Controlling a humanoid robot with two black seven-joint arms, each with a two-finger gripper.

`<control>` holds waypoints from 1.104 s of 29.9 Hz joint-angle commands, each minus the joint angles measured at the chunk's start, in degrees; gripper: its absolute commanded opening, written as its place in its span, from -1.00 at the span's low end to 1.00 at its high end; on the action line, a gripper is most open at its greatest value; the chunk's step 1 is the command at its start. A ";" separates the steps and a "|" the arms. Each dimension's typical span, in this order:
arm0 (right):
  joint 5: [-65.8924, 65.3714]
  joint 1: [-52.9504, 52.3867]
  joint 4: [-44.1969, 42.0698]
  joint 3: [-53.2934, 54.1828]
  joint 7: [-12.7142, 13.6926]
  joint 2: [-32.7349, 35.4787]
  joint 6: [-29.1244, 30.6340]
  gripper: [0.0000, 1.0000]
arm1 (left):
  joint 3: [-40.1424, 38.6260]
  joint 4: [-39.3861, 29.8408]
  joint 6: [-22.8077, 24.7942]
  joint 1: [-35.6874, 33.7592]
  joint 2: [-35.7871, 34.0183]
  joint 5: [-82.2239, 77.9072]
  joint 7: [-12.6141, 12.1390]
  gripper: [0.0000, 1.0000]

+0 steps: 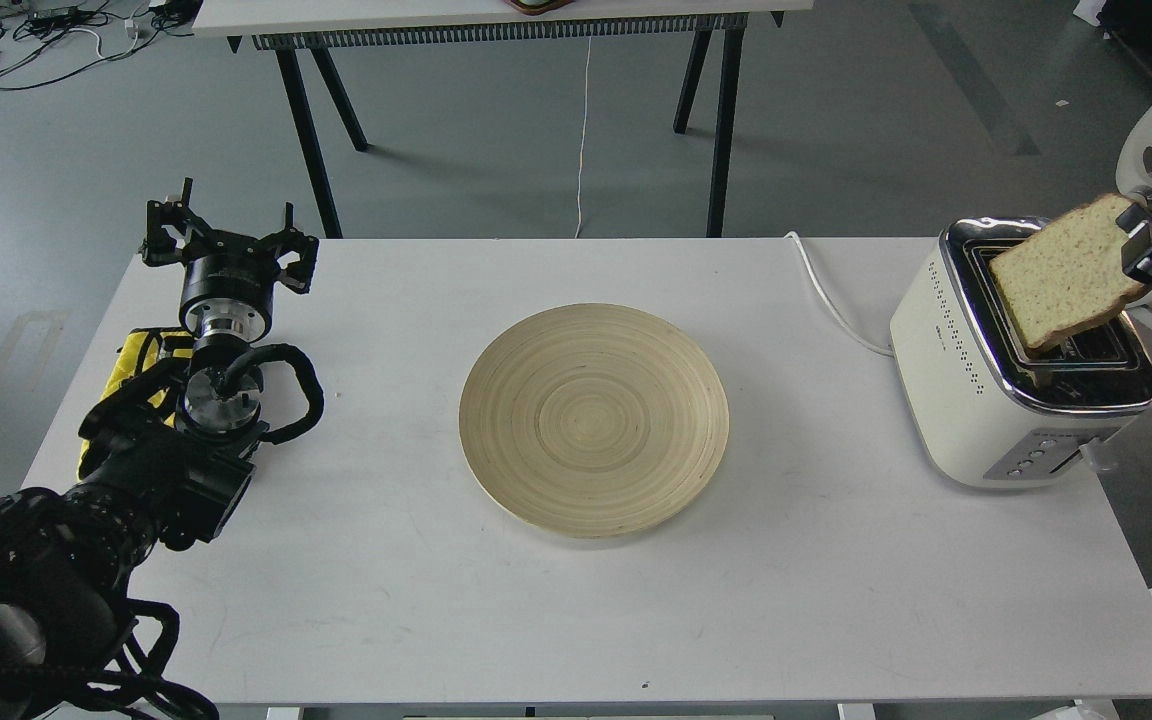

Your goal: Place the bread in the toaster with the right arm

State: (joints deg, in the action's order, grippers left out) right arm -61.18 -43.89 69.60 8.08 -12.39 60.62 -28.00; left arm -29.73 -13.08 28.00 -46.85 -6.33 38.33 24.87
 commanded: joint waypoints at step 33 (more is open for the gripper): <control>20.03 0.30 8.18 11.69 -0.09 -13.85 0.75 0.93 | -0.06 0.08 0.00 0.00 0.00 -0.01 0.00 1.00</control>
State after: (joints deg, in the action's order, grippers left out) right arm -45.68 -43.91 77.55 17.88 -12.37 49.85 -27.97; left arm -29.71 -13.04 28.00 -46.85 -6.33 38.33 24.87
